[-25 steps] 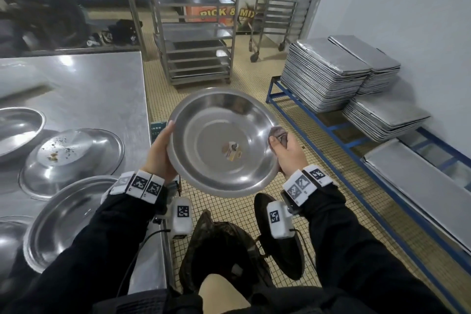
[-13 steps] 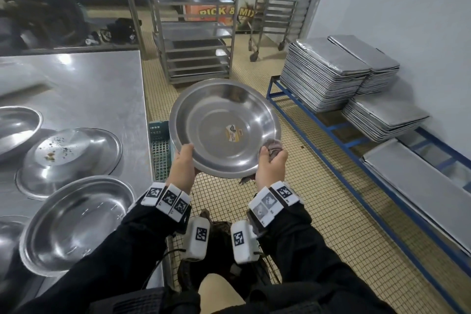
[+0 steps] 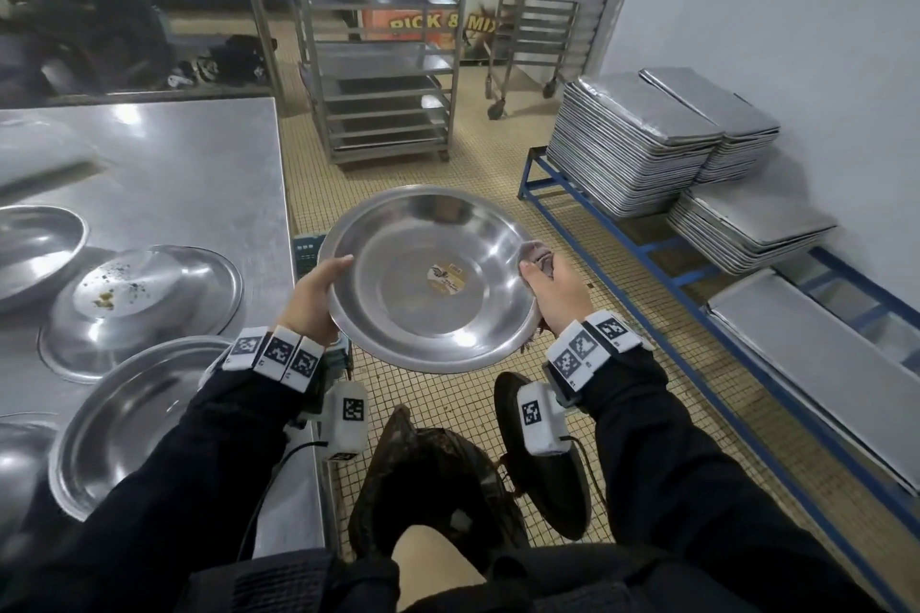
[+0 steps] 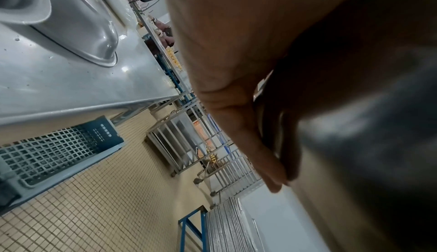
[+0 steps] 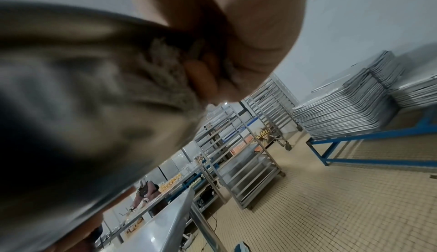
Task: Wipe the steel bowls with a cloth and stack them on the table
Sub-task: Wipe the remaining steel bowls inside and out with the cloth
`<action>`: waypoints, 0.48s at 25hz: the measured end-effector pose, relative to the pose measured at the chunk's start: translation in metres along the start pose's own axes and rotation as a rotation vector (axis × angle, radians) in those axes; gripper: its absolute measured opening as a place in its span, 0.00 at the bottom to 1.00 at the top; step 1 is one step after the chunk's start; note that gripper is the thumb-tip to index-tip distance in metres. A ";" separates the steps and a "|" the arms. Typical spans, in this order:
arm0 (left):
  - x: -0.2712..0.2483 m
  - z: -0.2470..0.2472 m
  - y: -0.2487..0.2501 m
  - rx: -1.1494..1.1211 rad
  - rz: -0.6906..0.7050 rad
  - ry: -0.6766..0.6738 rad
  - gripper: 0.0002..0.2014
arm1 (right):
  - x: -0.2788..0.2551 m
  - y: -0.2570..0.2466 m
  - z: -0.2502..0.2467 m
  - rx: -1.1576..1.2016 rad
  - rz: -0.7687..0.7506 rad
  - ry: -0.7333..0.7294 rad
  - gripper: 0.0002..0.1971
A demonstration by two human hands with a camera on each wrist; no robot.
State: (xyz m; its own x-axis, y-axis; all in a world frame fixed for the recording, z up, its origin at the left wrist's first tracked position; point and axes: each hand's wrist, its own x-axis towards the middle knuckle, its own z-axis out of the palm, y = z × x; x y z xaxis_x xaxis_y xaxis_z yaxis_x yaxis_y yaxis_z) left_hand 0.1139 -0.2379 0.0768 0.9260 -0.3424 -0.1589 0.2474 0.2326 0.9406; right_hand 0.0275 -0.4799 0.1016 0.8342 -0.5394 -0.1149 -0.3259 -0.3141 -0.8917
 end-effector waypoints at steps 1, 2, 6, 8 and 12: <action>-0.002 0.003 -0.001 0.085 0.022 0.061 0.11 | -0.001 0.000 0.003 0.060 0.020 0.041 0.12; -0.003 0.008 -0.004 0.153 0.047 0.109 0.11 | -0.003 0.002 0.007 0.135 0.050 0.090 0.14; -0.008 0.036 -0.025 0.135 0.017 0.195 0.11 | -0.017 0.009 0.039 0.289 0.172 0.206 0.11; -0.008 0.041 -0.037 0.120 -0.033 0.180 0.10 | -0.022 0.012 0.054 0.338 0.179 0.260 0.11; -0.001 0.023 -0.034 0.030 -0.028 0.005 0.23 | -0.023 0.010 0.040 0.326 0.159 0.226 0.09</action>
State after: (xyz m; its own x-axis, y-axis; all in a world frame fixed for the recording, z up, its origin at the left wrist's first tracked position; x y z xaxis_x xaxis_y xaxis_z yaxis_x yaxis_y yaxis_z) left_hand 0.0978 -0.2662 0.0519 0.9203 -0.3437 -0.1869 0.2648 0.1954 0.9443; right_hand 0.0231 -0.4396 0.0774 0.6549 -0.7300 -0.1956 -0.2543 0.0308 -0.9666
